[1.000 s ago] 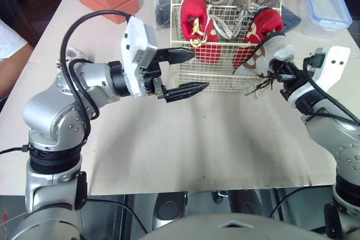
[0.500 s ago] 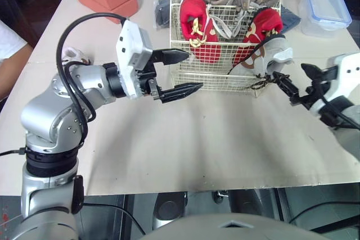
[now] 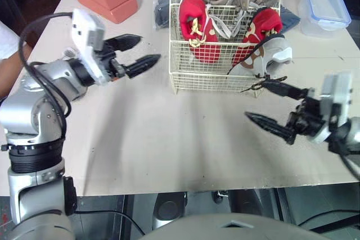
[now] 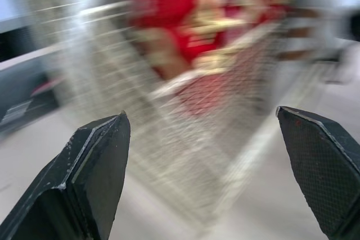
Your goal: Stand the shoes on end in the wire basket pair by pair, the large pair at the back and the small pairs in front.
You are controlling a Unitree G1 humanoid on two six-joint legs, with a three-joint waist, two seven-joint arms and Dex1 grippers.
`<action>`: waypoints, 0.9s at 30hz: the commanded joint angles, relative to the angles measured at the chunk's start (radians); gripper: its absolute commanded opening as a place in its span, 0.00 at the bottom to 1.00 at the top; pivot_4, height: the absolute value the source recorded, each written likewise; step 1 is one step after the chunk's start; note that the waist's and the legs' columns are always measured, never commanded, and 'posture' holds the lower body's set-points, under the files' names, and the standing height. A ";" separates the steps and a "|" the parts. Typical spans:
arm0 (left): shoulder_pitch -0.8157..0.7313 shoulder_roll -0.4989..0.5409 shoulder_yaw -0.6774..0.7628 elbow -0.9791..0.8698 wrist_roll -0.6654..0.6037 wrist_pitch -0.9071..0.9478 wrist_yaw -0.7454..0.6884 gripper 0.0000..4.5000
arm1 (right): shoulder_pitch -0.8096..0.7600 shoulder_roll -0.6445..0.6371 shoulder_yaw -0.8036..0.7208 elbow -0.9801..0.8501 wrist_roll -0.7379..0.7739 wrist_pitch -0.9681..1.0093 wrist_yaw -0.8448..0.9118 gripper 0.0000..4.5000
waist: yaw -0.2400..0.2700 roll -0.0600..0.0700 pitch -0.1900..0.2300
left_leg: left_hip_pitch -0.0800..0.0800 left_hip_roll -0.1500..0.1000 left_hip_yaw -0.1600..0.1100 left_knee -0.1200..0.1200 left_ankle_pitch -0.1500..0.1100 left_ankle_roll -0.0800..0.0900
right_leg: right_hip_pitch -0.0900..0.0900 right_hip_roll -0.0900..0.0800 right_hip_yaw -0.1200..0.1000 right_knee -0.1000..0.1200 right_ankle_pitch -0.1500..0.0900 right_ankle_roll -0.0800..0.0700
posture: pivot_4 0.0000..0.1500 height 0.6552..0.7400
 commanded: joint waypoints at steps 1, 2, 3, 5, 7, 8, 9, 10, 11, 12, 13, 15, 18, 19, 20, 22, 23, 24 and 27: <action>0.010 0.060 0.105 0.123 0.062 -0.066 0.020 1.00 | -0.037 0.033 0.103 -0.003 -0.125 -0.091 0.037 0.91 | -0.001 0.000 0.000 | 0.000 0.000 0.000 0.000 0.000 0.000 | 0.000 0.000 0.000 0.000 0.000 0.000 | 1.00 0.36; 0.013 0.073 0.114 0.152 0.078 -0.082 0.021 1.00 | -0.043 0.042 0.117 0.004 -0.138 -0.101 0.045 0.91 | 0.000 0.000 0.000 | 0.000 0.000 0.000 0.000 0.001 -0.002 | 0.000 0.000 0.000 0.000 0.000 0.000 | 1.00 0.36; 0.011 0.090 0.139 0.215 0.091 -0.094 0.026 1.00 | -0.057 0.048 0.138 0.015 -0.158 -0.112 0.057 0.91 | 0.001 0.000 0.000 | 0.000 0.000 0.000 0.000 0.002 -0.004 | 0.000 0.000 -0.001 0.000 0.000 0.000 | 1.00 0.36; 0.007 0.119 0.165 0.320 0.125 -0.126 0.035 1.00 | -0.078 0.057 0.170 0.033 -0.190 -0.130 0.077 0.91 | 0.001 0.000 0.000 | 0.000 0.000 0.000 0.000 0.002 -0.004 | 0.000 0.000 -0.001 0.000 0.000 0.000 | 1.00 0.36; -0.005 0.148 0.175 0.443 0.164 -0.167 0.040 1.00 | -0.101 0.073 0.192 0.053 -0.210 -0.144 0.086 0.91 | 0.001 0.000 0.000 | 0.000 0.000 0.000 0.000 0.002 -0.004 | 0.000 -0.001 -0.001 0.000 0.000 0.000 | 1.00 0.36; -0.016 0.161 0.175 0.512 0.188 -0.197 0.044 1.00 | -0.113 0.082 0.200 0.063 -0.218 -0.149 0.089 0.91 | 0.001 0.000 0.000 | 0.000 0.000 0.000 0.000 0.002 -0.004 | 0.000 -0.001 -0.001 0.000 0.000 0.000 | 1.00 0.36; -0.030 0.172 0.172 0.580 0.209 -0.227 0.044 1.00 | -0.123 0.088 0.208 0.071 -0.225 -0.154 0.094 0.91 | 0.002 0.000 0.000 | 0.000 0.000 0.000 0.000 0.002 -0.004 | 0.000 -0.001 -0.002 0.000 0.000 0.000 | 1.00 0.36; -0.056 0.177 0.171 0.651 0.222 -0.244 0.051 1.00 | -0.132 0.094 0.215 0.080 -0.234 -0.160 0.098 0.91 | 0.003 -0.001 0.000 | 0.000 0.000 0.000 0.000 0.002 -0.004 | 0.000 -0.001 -0.002 0.000 0.000 0.000 | 1.00 0.36; -0.079 0.180 0.166 0.705 0.234 -0.259 0.055 1.00 | -0.138 0.098 0.220 0.085 -0.242 -0.165 0.103 0.91 | 0.004 -0.001 0.000 | -0.001 0.000 0.000 0.000 0.001 -0.002 | 0.000 -0.001 -0.003 0.000 0.000 0.000 | 1.00 0.36; -0.105 0.183 0.152 0.768 0.255 -0.285 0.057 1.00 | -0.145 0.104 0.226 0.089 -0.249 -0.168 0.106 0.91 | 0.004 -0.002 -0.001 | -0.001 0.000 0.000 0.000 0.001 -0.001 | 0.000 -0.001 -0.004 0.000 0.000 0.000 | 1.00 0.36; -0.129 0.184 0.139 0.828 0.274 -0.308 0.057 1.00 | -0.149 0.109 0.230 0.092 -0.255 -0.171 0.107 0.91 | 0.006 -0.003 -0.001 | -0.001 0.000 -0.001 0.000 0.000 -0.001 | 0.000 -0.001 -0.004 0.000 0.000 0.000 | 1.00 0.36; -0.180 0.181 0.109 0.947 0.324 -0.367 0.064 1.00 | -0.155 0.120 0.239 0.096 -0.265 -0.175 0.105 0.91 | 0.006 -0.004 -0.002 | -0.002 0.000 -0.001 0.001 0.001 -0.002 | 0.000 -0.002 -0.008 0.000 0.001 -0.002 | 1.00 0.36; -0.256 0.161 0.075 1.075 0.370 -0.438 0.061 1.00 | -0.155 0.134 0.253 0.094 -0.284 -0.178 0.101 0.91 | 0.004 -0.006 -0.003 | -0.002 -0.001 0.000 0.001 0.002 -0.004 | 0.000 -0.002 -0.009 0.000 0.002 -0.004 | 1.00 0.36; -0.283 0.154 0.065 1.117 0.383 -0.459 0.062 1.00 | -0.155 0.139 0.256 0.091 -0.289 -0.177 0.098 0.91 | 0.003 -0.006 -0.003 | -0.002 -0.001 0.000 0.001 0.002 -0.004 | 0.000 -0.002 -0.009 0.000 0.002 -0.004 | 1.00 0.36; -0.309 0.148 0.053 1.158 0.399 -0.484 0.063 1.00 | -0.154 0.144 0.259 0.088 -0.294 -0.177 0.095 0.91 | 0.003 -0.007 -0.003 | -0.002 -0.001 0.000 0.001 0.002 -0.004 | 0.000 -0.002 -0.010 0.000 0.002 -0.004 | 1.00 0.36; -0.357 0.142 0.037 1.226 0.425 -0.523 0.072 1.00 | -0.152 0.152 0.263 0.086 -0.302 -0.176 0.090 0.91 | 0.002 -0.007 -0.003 | -0.003 -0.001 0.001 0.001 0.002 -0.004 | 0.000 -0.002 -0.010 0.000 0.002 -0.004 | 1.00 0.36; -0.380 0.140 0.029 1.254 0.438 -0.539 0.077 1.00 | -0.151 0.155 0.264 0.084 -0.306 -0.176 0.087 0.91 | 0.001 -0.007 -0.003 | -0.003 -0.001 0.002 0.001 0.002 -0.004 | 0.000 -0.002 -0.010 0.000 0.002 -0.004 | 1.00 0.36; -0.402 0.139 0.025 1.278 0.446 -0.549 0.080 1.00 | -0.150 0.157 0.264 0.083 -0.309 -0.176 0.085 0.91 | 0.001 -0.007 -0.003 | -0.003 -0.001 0.003 0.001 0.002 -0.004 | 0.000 -0.002 -0.010 0.001 0.002 -0.004 | 1.00 0.36; -0.450 0.135 0.012 1.330 0.472 -0.564 0.090 1.00 | -0.145 0.162 0.261 0.079 -0.317 -0.176 0.078 0.91 | 0.000 -0.008 -0.003 | -0.003 -0.001 0.004 0.001 0.002 -0.004 | 0.000 -0.002 -0.010 0.001 0.002 -0.004 | 1.00 0.36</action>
